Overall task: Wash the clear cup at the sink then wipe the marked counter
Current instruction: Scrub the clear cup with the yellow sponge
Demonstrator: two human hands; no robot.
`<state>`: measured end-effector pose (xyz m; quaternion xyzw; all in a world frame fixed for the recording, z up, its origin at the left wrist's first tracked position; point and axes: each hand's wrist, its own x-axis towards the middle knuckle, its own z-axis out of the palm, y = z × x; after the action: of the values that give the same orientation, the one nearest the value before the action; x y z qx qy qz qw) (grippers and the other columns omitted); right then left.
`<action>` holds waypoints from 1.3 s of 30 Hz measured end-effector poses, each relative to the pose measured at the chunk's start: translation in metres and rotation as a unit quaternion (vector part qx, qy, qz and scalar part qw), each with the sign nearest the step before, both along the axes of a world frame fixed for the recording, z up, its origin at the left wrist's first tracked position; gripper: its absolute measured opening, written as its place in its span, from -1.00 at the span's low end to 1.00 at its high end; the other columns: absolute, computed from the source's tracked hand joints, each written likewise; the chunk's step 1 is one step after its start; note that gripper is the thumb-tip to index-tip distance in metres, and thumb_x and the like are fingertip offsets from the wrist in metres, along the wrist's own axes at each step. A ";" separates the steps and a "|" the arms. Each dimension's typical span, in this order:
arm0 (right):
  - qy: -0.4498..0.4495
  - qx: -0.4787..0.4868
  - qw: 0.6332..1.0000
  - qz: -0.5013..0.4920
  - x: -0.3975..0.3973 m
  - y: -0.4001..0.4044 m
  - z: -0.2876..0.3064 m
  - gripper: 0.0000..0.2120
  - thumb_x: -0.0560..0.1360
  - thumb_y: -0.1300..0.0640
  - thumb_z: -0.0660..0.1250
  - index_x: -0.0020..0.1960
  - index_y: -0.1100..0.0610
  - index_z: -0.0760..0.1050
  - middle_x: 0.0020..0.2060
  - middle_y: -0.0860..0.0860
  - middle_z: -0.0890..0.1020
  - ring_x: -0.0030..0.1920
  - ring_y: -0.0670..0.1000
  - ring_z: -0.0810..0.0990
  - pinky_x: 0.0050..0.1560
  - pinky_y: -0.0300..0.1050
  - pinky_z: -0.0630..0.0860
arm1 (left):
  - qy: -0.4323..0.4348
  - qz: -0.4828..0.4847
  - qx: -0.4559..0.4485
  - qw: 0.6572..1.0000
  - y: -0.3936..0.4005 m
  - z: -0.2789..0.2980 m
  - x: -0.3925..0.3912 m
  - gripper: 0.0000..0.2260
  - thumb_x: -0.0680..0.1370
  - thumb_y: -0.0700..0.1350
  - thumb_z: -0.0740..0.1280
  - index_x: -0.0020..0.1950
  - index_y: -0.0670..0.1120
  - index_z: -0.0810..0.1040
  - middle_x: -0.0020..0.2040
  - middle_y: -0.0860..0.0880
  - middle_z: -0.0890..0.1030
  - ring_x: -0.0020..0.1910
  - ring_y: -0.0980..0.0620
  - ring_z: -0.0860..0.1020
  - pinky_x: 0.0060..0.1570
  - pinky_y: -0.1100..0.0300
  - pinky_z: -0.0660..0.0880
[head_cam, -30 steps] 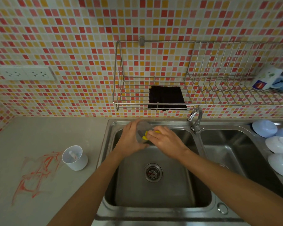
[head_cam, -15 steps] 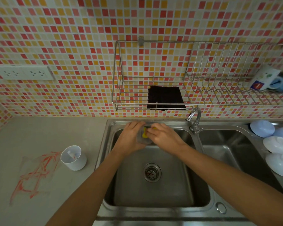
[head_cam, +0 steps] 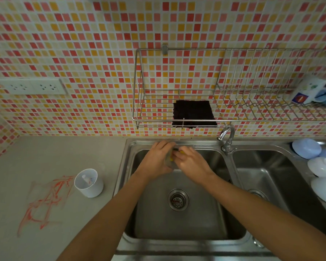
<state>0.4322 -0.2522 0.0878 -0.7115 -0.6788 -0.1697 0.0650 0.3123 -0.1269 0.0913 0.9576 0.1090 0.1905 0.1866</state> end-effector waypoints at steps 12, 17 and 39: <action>0.035 -0.042 0.998 0.025 0.012 -0.004 0.017 -0.71 0.40 0.26 0.41 0.11 0.11 0.61 -0.06 0.00 0.63 -0.02 0.04 0.51 -0.11 -0.10 0.53 | -0.019 0.007 -0.074 0.997 0.011 0.000 -0.009 -0.31 0.27 -0.02 0.57 0.36 -0.09 0.43 0.26 -0.04 0.52 0.23 0.02 0.47 0.22 0.19 0.38; 0.109 0.036 0.993 0.013 -0.001 -0.011 0.001 -0.70 0.39 0.31 0.38 0.09 0.09 0.63 -0.05 -0.06 0.66 -0.08 0.04 0.52 -0.07 -0.15 0.53 | -0.020 -0.014 -0.049 0.998 0.016 0.003 -0.006 -0.33 0.24 -0.03 0.59 0.30 -0.16 0.49 0.20 -0.08 0.57 0.19 -0.02 0.50 0.21 0.17 0.39; 0.155 -0.009 0.988 0.018 -0.010 -0.005 -0.012 -0.66 0.41 0.36 0.23 0.09 0.13 0.61 -0.02 0.00 0.64 -0.05 0.10 0.50 -0.10 -0.04 0.55 | 0.001 0.063 -0.204 0.977 0.018 -0.022 -0.024 -0.22 0.18 0.16 0.53 0.36 -0.03 0.44 0.23 0.06 0.54 0.21 0.10 0.48 0.24 0.10 0.44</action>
<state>0.4223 -0.2576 0.0754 -0.7177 -0.6743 -0.0500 0.1665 0.2879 -0.1091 0.0696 0.8910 0.2058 0.1743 0.3652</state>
